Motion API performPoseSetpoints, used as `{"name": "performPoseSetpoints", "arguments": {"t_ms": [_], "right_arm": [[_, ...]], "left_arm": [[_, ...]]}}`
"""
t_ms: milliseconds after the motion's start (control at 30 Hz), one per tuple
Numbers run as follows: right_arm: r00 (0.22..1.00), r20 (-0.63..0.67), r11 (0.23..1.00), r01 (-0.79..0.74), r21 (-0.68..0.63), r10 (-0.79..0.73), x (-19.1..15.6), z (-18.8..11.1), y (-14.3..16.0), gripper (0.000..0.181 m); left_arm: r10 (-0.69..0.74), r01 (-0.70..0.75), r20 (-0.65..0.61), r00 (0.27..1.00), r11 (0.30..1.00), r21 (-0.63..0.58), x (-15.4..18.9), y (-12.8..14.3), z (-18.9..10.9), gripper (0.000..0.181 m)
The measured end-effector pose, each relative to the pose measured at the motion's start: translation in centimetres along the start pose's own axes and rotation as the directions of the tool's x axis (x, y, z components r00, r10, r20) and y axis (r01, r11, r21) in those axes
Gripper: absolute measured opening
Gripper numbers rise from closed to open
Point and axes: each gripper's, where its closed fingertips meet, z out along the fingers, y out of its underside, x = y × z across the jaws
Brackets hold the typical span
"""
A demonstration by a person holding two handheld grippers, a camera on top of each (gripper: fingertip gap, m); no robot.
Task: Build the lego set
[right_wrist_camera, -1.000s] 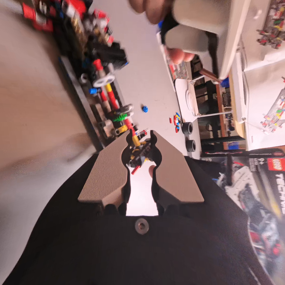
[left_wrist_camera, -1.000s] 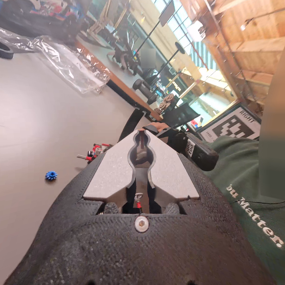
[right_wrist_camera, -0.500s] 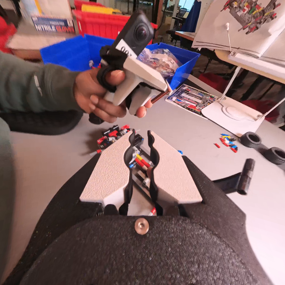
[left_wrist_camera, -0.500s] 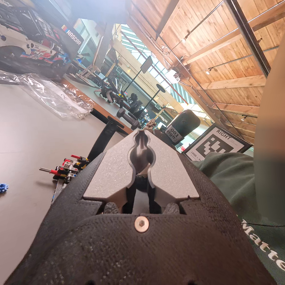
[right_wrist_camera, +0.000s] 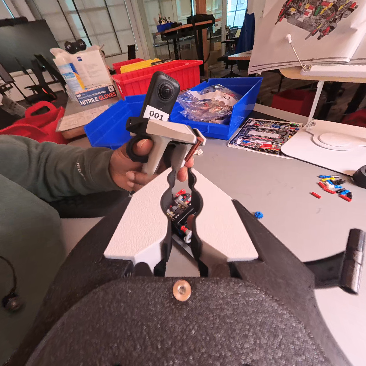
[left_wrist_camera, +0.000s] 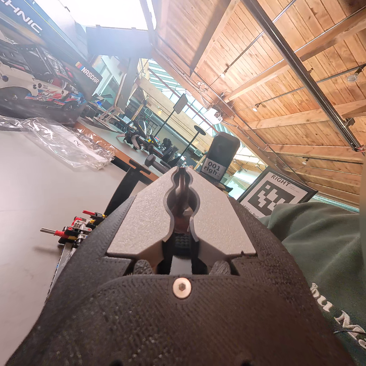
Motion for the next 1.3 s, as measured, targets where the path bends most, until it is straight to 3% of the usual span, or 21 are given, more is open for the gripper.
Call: {"name": "performPoseSetpoints", "arguments": {"t_ms": [100,333,467,567,967,1133,1300], "right_arm": [[1.000,-0.010,1.000,0.008,0.005,-0.008,0.1,0.1,-0.4,0.000],[1.000,-0.025,1.000,0.002,0.016,-0.002,0.5,-0.6,-0.7,0.000],[0.998,0.016,0.998,-0.058,0.022,0.058,-0.2,-0.3,-0.4,0.018],[0.997,0.021,0.997,-0.072,0.042,0.071,-0.4,0.1,-0.5,0.020],[0.997,0.002,0.994,-0.073,0.087,0.073,0.6,-0.5,-1.3,0.003],[0.999,0.011,0.999,0.033,-0.034,-0.033,0.8,-1.6,-0.7,0.002],[0.985,0.061,0.957,0.172,-0.234,-0.163,1.3,-3.1,0.9,0.002]], "left_arm": [[0.007,-0.007,-0.005,1.000,1.000,0.005,0.1,-0.2,-0.2,0.002],[0.011,-0.011,-0.005,1.000,1.000,0.022,-0.1,-0.5,-0.4,0.002],[0.000,0.001,-0.018,1.000,1.000,0.021,-0.1,-0.1,-0.3,0.001],[-0.004,0.004,-0.031,1.000,1.000,0.019,0.0,0.3,-0.1,0.001],[0.020,-0.019,-0.038,0.999,1.000,0.023,0.1,0.3,-0.3,0.001],[0.118,-0.121,-0.044,0.992,0.988,-0.093,0.2,1.3,-0.4,0.000],[0.277,-0.274,-0.031,0.960,0.920,-0.281,-0.6,3.3,-0.9,0.000]]}}
